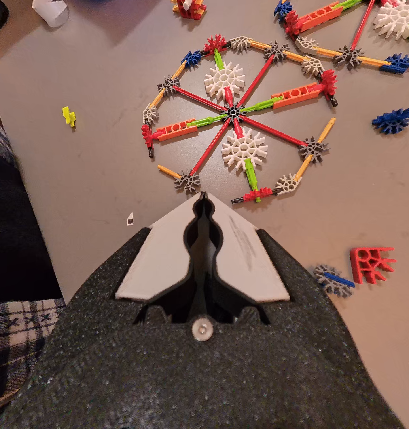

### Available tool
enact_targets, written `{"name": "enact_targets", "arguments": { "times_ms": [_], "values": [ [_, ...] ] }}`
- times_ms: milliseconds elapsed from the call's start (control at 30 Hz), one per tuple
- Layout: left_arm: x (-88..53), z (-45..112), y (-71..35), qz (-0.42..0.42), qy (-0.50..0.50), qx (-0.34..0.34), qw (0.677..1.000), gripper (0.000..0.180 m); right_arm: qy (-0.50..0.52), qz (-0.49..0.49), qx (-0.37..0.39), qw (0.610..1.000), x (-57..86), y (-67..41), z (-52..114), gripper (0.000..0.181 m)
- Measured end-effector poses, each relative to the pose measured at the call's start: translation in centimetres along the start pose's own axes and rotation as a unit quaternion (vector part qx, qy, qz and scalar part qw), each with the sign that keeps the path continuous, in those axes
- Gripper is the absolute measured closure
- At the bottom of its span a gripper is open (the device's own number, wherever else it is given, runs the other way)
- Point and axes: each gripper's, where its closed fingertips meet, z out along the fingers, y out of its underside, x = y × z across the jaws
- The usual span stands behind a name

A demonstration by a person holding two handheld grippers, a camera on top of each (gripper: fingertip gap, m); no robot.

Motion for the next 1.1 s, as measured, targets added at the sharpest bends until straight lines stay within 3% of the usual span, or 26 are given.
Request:
{"name": "enact_targets", "arguments": {
  "times_ms": [167,667,900,1033,1100],
  "values": [
    [0.3,0.6,-0.1,-0.008,0.016,-0.018,1.0,0.177,0.0,0.002,0.0,1.0,0.0,0.0,0.0,0.181],
    [0.4,-0.4,-0.8,0.03,-0.001,0.019,0.999,0.179,-0.01,-0.001,0.014,1.0,-0.2,-0.3,-0.3,0.181],
    [3.0,-8.4,-2.0,0.024,-0.032,0.115,0.993,0.179,0.001,0.001,0.029,1.0,-0.2,-0.1,-1.0,0.181],
    [9.6,-13.9,-4.0,0.083,-0.061,0.168,0.98,0.179,0.004,0.01,0.035,0.999,-0.2,0.5,-1.9,0.181],
    [15.3,-15.4,-6.2,0.121,-0.026,0.208,0.97,0.179,0.006,0.016,0.04,0.999,-0.1,0.7,-2.4,0.181]
  ]
}}
